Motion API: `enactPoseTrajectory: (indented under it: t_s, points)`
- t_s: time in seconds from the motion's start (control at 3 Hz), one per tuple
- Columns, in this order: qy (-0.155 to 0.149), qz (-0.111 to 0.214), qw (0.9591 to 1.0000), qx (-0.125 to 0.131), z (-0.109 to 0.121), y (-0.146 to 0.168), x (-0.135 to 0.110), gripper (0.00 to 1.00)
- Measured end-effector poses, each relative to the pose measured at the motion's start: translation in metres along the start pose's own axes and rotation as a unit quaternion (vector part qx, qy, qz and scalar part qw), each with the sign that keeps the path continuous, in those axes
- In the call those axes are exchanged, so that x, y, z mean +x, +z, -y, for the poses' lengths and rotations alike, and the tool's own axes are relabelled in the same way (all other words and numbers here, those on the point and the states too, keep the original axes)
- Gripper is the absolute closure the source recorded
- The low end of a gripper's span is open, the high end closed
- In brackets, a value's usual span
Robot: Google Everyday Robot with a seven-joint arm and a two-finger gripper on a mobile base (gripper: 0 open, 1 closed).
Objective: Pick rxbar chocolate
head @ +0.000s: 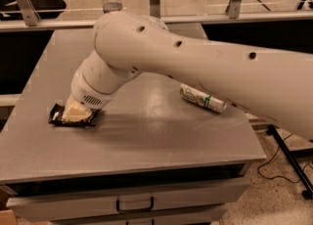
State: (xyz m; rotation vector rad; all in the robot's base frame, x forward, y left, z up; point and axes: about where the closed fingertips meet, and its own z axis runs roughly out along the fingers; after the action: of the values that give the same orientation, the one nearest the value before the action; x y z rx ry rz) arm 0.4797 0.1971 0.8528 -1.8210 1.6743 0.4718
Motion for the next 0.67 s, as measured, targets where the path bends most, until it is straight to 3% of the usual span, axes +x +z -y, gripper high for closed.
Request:
enactPoseTrajectory:
  t_s: [0.33,0.67]
  points:
    - [-0.003,0.008,1.0000,0.001,0.0086,-0.0018,-0.0109,0.93]
    - [-0.004,0.008,1.0000,0.000,0.0074,-0.0017,-0.0120,0.93]
